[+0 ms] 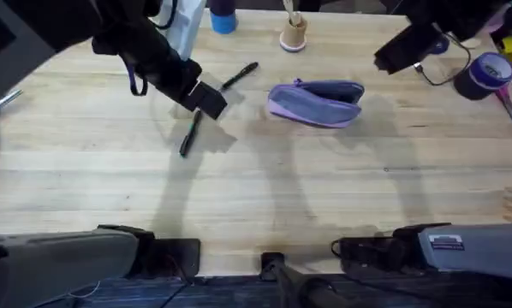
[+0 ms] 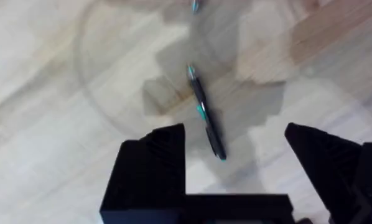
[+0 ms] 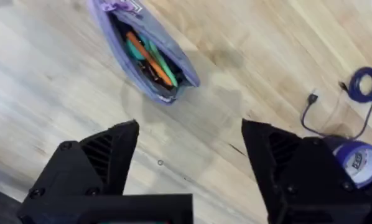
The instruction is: Unzip the bag, pick up the pens from the table one at a time and place them inside, then zip the bag closed.
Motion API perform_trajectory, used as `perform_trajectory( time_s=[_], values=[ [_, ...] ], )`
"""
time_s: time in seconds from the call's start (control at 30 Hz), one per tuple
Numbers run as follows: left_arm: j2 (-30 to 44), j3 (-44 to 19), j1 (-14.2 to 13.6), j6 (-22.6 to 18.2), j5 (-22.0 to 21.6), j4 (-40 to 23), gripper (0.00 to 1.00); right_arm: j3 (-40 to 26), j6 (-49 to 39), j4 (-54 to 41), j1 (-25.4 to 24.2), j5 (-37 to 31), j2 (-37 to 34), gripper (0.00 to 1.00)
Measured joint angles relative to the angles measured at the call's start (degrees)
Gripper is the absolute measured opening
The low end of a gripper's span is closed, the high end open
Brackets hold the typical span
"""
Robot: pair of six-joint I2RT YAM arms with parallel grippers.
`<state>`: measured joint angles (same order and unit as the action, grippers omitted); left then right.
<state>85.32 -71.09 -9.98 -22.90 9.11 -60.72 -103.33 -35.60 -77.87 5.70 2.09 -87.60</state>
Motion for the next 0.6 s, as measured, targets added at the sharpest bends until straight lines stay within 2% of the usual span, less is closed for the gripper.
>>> perform_trajectory(
  time_s=[0.17,0.6],
  values=[
    [0.0,0.0,0.0,2.3,-1.1,-1.9,0.993,0.0,0.8,-0.1,-1.3,0.0,0.9,0.996],
    [0.0,0.0,0.0,3.4,-1.4,-2.0,0.994,0.0,0.9,-0.2,-1.3,0.4,0.9,0.997]
  ],
)
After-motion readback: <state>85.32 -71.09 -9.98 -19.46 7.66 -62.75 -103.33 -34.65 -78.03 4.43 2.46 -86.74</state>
